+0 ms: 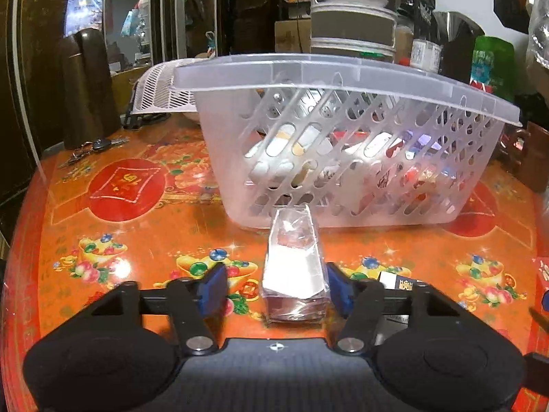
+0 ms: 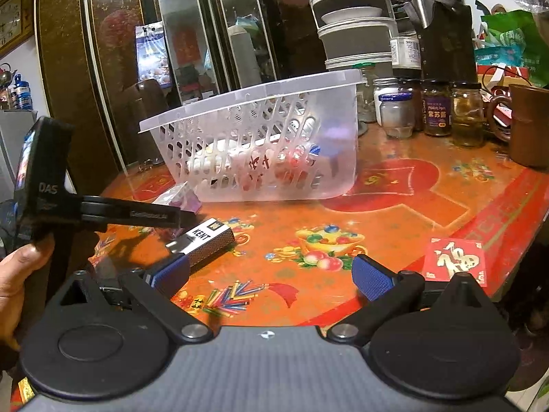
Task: Organize objects
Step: 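Lower the left tool onto the foil-wrapped box and close it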
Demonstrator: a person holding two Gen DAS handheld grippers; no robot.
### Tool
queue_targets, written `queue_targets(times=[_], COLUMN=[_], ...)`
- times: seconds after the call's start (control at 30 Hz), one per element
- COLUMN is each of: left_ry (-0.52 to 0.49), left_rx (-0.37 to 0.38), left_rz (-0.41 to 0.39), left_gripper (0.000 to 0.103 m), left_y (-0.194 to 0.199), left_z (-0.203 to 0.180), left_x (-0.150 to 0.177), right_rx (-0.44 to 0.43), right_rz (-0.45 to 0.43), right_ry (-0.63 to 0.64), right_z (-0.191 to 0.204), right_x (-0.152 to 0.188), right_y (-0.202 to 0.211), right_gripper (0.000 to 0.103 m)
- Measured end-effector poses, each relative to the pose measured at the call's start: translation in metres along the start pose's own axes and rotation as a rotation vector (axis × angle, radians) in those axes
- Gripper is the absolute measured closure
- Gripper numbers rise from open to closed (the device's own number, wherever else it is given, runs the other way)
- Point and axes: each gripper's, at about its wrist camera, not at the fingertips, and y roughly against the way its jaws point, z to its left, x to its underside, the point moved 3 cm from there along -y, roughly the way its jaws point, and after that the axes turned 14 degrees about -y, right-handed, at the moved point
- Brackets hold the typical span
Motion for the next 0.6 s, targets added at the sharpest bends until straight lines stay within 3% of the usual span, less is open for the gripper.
queue_targets(times=[0.03,0.07,0.37,0.6], left_ry=[0.003,0.005,0.05,0.15], left_rx=[0.003,0.004,-0.043,-0.059], left_rz=[-0.005,-0.009,-0.067,-0.08], left_gripper=[0.059,0.063,0.064,0.064], left_y=[0.0,0.0,0.017,0.021], left_z=[0.0,0.0,0.017,0.044], left_x=[0.0,-0.001,0.006,0.013], right_rx=[0.0,-0.001,0.002,0.036], right_rz=[0.003,0.005,0.072,0.237], right_ry=[0.001,0.005,0.069,0.179], right_z=[0.001,0.002,0.035,0.07], right_x=[0.0,0.0,-0.002,-0.004], right_y=[-0.001,-0.002,-0.028,-0.066], right_gripper=[0.0,0.0,0.0,0.0])
